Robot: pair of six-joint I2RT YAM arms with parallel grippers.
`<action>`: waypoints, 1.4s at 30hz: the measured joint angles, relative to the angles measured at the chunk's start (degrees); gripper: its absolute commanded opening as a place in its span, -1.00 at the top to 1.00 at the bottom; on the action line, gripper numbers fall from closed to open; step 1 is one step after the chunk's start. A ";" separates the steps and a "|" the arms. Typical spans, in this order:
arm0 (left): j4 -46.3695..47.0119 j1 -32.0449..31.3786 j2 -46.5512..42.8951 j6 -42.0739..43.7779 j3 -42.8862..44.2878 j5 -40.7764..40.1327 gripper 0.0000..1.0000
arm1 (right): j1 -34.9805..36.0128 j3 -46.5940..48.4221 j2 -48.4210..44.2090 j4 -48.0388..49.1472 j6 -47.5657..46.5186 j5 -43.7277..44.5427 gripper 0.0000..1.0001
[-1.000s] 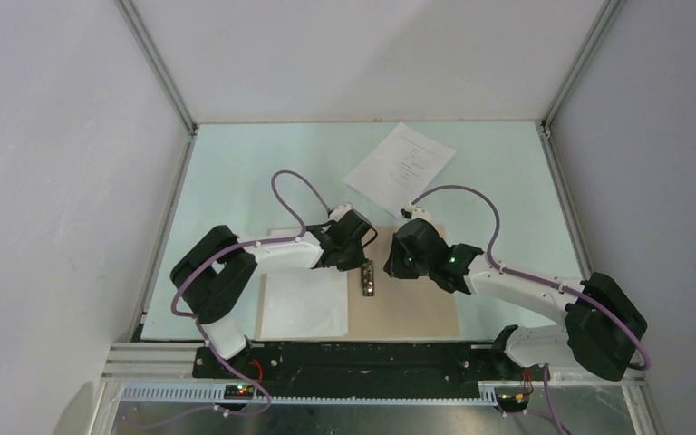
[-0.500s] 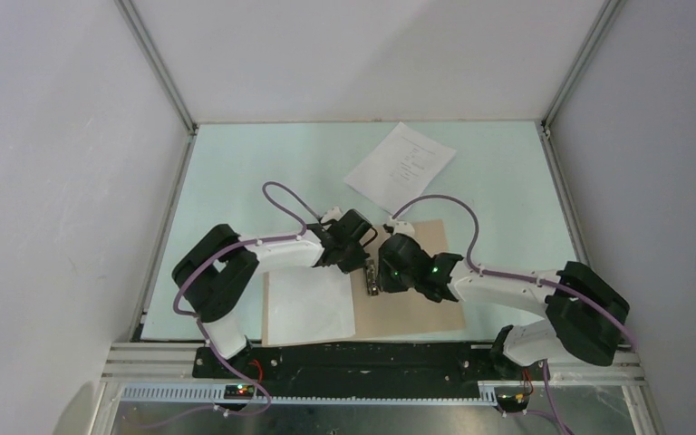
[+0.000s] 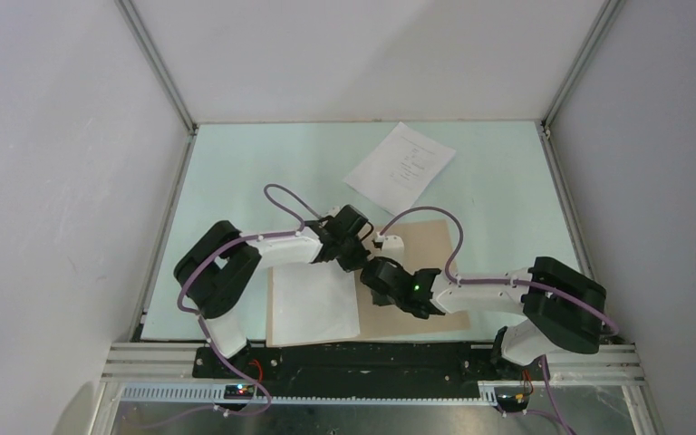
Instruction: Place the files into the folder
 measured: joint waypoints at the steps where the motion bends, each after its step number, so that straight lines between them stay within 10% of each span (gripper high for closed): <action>1: 0.04 0.13 0.00 0.04 -0.02 0.35 1.00 | 0.17 0.00 0.28 -0.13 0.39 0.59 0.58; 16: 1.73 1.16 0.13 1.14 -1.14 2.71 1.00 | 0.79 1.81 4.57 0.66 2.34 4.24 0.68; 21: 2.73 1.73 0.09 1.53 -1.84 4.04 1.00 | 1.73 2.47 5.22 -0.42 2.89 5.88 1.00; 42: 8.52 5.75 1.03 6.27 -5.25 11.74 1.00 | 6.54 7.26 11.63 -9.46 14.16 17.00 1.00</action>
